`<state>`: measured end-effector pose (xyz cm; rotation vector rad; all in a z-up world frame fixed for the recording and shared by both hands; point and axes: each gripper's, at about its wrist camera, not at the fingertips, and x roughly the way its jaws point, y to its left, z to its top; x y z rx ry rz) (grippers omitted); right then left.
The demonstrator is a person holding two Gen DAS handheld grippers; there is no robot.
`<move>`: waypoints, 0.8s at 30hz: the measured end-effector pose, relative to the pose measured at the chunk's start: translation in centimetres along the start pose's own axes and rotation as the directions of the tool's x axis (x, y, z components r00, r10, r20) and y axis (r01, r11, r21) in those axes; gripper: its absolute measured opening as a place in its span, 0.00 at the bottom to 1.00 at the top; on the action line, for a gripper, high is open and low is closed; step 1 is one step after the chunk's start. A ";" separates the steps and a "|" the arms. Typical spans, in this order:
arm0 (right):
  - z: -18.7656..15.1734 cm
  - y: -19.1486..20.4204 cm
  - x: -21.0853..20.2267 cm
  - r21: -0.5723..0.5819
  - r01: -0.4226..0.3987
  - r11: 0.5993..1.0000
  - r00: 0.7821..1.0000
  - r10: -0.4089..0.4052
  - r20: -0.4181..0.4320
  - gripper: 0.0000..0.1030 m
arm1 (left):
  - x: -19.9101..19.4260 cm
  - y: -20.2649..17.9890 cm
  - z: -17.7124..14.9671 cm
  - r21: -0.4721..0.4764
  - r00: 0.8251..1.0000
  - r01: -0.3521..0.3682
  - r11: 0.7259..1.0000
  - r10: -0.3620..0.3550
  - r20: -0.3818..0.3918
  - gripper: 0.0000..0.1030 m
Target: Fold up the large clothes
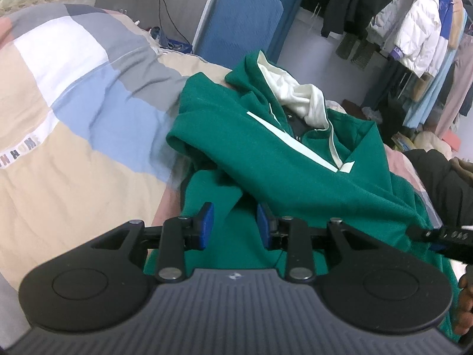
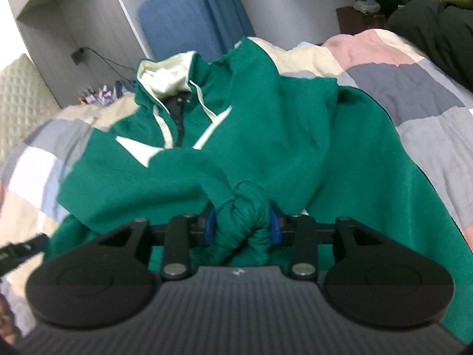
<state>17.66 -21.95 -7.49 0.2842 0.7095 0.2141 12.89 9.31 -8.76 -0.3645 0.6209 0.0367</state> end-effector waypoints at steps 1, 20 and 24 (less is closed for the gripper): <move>0.2 0.2 -0.3 -0.003 0.000 1.000 1.000 0.000 0.010 0.48 | 0.1 0.0 0.1 0.003 1.000 0.000 1.000 0.000 -0.002 0.36; 0.0 5.4 0.8 -0.239 -0.104 0.965 0.991 0.122 0.061 0.61 | 5.2 0.8 1.5 0.072 0.990 -0.141 0.987 0.142 -0.011 0.48; 0.5 4.9 0.3 -0.237 -0.028 0.971 0.994 0.053 0.096 0.65 | 6.2 0.2 1.6 0.144 0.979 -0.202 0.969 0.203 0.009 0.49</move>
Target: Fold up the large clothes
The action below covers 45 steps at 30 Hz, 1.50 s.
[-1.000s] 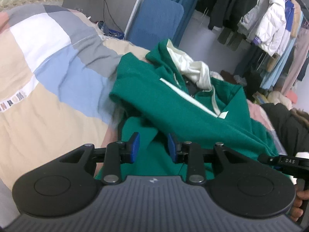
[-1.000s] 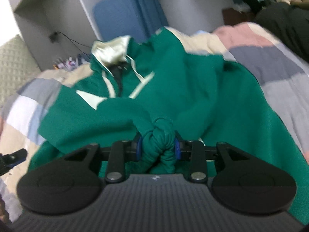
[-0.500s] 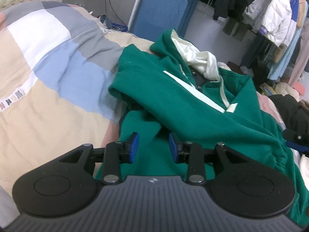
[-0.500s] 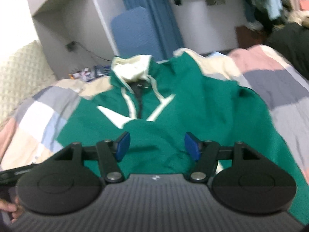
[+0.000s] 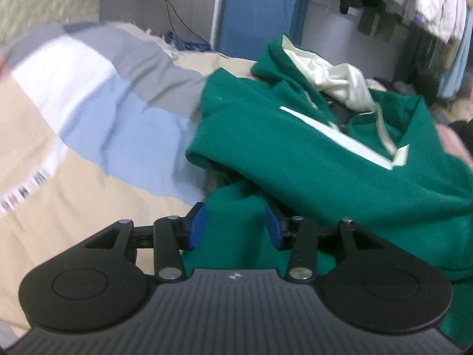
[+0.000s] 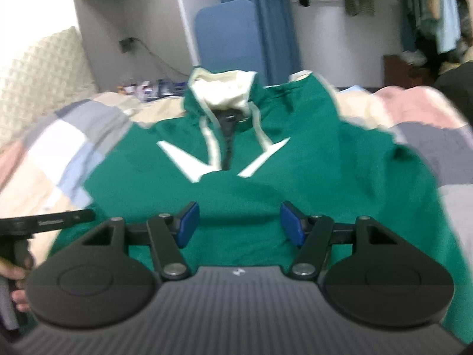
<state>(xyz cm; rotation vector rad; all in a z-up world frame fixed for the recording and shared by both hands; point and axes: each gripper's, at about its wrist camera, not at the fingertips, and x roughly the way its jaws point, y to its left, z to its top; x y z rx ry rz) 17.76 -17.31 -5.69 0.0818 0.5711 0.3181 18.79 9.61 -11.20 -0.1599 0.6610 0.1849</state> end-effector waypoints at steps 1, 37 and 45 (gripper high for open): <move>0.1 0.0 -0.2 -0.016 0.039 0.999 0.999 -0.039 0.019 0.67 | 0.0 0.0 0.1 0.006 1.000 -0.017 1.000 0.017 0.010 0.49; -1.6 0.4 0.4 -0.087 0.025 0.996 0.990 -0.037 -0.138 0.37 | 2.6 4.3 0.1 -0.199 0.991 -0.041 0.979 0.015 -0.131 0.07; -2.6 -1.1 1.9 -0.012 0.045 0.999 0.982 -0.046 -0.185 0.43 | 1.5 4.9 0.3 -0.211 0.989 -0.041 0.977 0.010 -0.147 0.36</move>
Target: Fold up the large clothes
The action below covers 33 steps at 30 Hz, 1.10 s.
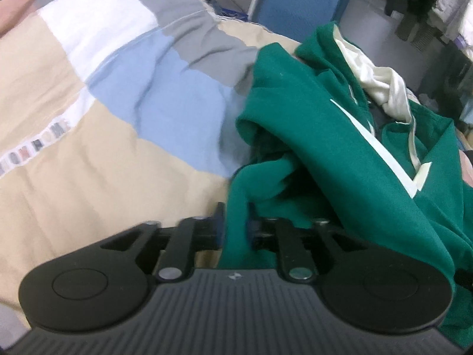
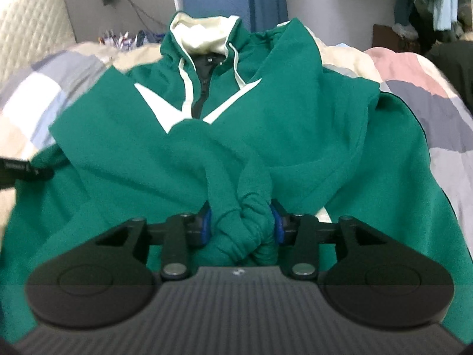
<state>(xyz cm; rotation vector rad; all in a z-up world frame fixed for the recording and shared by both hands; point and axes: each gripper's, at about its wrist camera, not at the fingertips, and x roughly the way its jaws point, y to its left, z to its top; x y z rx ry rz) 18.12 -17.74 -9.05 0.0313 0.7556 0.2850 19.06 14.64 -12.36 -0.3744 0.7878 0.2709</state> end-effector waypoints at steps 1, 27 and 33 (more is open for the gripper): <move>0.0 -0.2 -0.4 0.017 -0.013 1.000 1.000 0.012 0.008 0.45 | -0.4 0.0 0.1 -0.003 1.000 -0.013 1.000 0.013 -0.002 0.57; 22.0 -2.3 11.2 0.186 -0.252 0.949 0.950 0.207 0.234 0.75 | 11.6 -13.9 19.5 -0.004 0.953 0.287 0.958 -0.285 0.100 0.65; 27.0 -3.1 22.0 0.203 -0.242 0.949 0.953 0.193 0.234 0.75 | 21.6 -16.3 26.0 -0.110 0.945 0.324 0.940 -0.317 0.077 0.65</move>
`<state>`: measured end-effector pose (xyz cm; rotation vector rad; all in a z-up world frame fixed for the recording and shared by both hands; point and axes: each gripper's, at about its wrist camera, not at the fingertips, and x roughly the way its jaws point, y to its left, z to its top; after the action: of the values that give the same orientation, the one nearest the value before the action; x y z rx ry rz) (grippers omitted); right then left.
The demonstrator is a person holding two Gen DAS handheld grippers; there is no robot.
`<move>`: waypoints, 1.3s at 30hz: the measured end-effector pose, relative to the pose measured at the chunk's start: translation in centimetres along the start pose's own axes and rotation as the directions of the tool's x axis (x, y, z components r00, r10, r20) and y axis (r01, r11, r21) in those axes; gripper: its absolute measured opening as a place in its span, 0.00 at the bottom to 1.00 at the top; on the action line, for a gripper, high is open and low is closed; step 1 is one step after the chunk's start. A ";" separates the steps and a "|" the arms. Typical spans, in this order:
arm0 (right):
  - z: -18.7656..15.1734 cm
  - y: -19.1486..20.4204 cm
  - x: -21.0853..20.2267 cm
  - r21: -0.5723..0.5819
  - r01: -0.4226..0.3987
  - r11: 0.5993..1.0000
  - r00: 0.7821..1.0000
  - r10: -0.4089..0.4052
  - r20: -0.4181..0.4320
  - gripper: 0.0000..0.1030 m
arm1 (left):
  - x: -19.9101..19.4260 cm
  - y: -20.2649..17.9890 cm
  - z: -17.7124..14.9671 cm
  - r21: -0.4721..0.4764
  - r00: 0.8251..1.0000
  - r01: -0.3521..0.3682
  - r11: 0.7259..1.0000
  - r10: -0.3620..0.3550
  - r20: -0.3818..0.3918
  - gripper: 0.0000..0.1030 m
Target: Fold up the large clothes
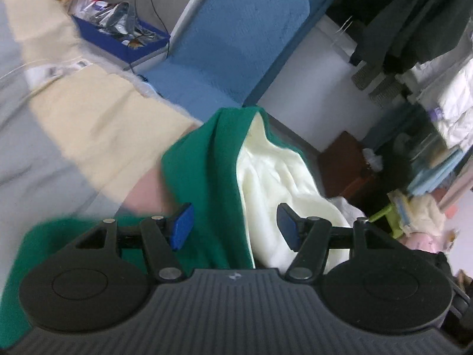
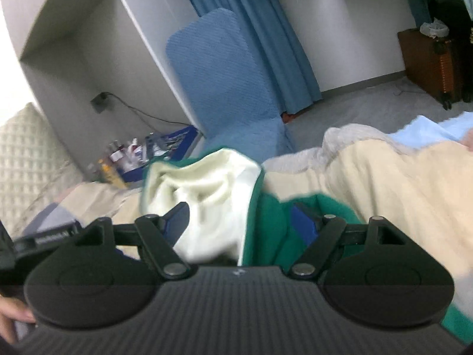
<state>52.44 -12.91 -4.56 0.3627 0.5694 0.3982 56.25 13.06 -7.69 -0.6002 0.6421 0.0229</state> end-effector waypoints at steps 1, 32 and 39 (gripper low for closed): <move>0.2 -0.3 1.8 0.002 -0.009 1.000 1.000 0.009 -0.004 0.74 | 1.3 0.1 0.3 -0.004 1.000 0.027 1.000 -0.027 0.011 0.65; 4.7 4.7 3.9 -0.194 0.048 0.980 0.997 -0.037 0.062 0.13 | 0.9 -3.6 5.9 0.294 0.993 -0.117 0.948 0.102 0.066 0.11; 3.6 6.1 -6.3 -0.264 0.064 0.962 0.975 -0.003 0.223 0.12 | -9.6 -7.8 2.6 0.363 0.987 -0.108 0.926 0.057 0.147 0.11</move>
<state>48.10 -11.31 3.71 0.1315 0.2979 0.3911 51.51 9.46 3.47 -0.2035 0.5228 0.0204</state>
